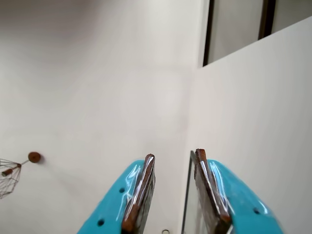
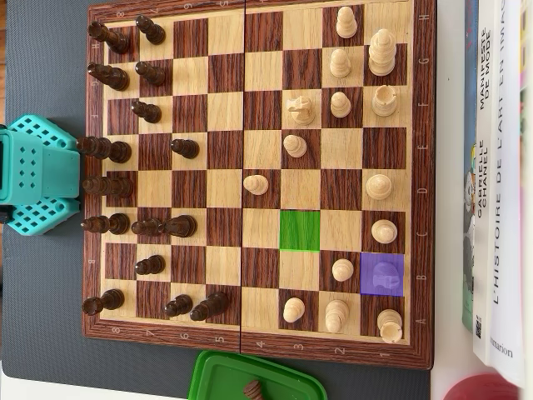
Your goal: Play chess
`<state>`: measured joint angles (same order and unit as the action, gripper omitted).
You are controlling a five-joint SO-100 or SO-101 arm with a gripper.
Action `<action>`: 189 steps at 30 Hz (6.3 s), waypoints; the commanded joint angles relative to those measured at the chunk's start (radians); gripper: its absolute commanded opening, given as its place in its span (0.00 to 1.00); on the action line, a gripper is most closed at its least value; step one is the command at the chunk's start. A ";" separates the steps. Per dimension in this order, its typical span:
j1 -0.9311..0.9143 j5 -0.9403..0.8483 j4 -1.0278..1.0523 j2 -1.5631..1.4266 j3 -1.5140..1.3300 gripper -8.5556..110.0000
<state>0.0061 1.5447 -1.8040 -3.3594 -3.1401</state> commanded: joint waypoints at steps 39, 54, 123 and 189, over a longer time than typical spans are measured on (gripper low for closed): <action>0.002 0.005 0.000 0.011 -0.020 0.18; 0.002 0.005 0.000 0.011 -0.020 0.18; 0.020 -0.006 0.514 0.012 -0.020 0.18; -0.216 -0.152 2.798 1.698 1.700 0.19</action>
<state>-0.1994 1.3790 0.9848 -1.6904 -1.5524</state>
